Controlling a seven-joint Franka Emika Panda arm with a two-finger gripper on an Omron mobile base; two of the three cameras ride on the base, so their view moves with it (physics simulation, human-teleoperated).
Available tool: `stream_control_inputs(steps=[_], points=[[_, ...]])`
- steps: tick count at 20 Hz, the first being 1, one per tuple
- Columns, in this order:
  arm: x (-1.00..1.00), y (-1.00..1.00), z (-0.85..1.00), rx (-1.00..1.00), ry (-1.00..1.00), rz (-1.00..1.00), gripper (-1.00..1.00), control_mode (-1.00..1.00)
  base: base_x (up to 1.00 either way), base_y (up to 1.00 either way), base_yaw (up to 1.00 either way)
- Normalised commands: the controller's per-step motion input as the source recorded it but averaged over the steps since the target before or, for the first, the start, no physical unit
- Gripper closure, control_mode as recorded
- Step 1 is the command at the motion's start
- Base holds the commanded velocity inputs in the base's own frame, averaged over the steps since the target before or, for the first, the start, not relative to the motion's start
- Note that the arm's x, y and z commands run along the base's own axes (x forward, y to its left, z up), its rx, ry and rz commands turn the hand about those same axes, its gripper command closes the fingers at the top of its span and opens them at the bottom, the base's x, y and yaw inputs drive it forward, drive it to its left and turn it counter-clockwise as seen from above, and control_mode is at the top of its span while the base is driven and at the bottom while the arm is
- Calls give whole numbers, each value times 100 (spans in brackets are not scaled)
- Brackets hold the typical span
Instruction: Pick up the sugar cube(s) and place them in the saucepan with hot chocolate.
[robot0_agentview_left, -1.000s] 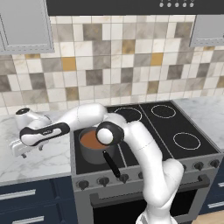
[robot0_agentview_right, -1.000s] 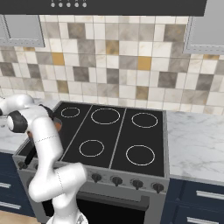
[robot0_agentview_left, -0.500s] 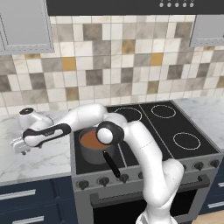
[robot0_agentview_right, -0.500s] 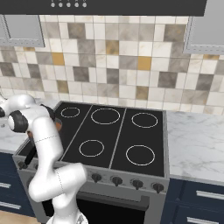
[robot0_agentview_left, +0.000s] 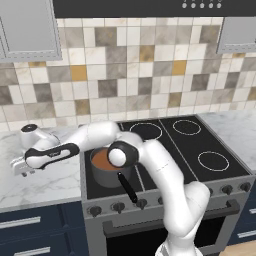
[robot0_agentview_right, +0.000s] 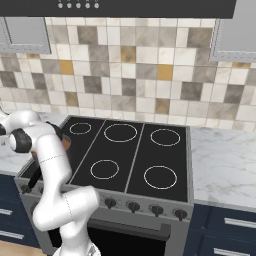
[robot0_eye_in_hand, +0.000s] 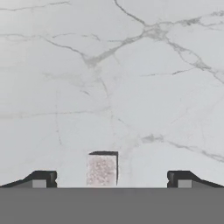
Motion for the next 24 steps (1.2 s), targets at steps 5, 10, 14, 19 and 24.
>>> stream_control_inputs(steps=[5,10,14,19,24], points=[[15,12,0,0,0,0,-100,-100,0,0,0],[2,0,-3,0,0,0,-100,-100,0,0,0],[-17,-1,0,0,0,0,-100,-100,0,0,0],[-13,0,0,0,0,0,-100,-100,0,0,0],[-2,0,-3,0,0,0,-100,-100,0,0,0]])
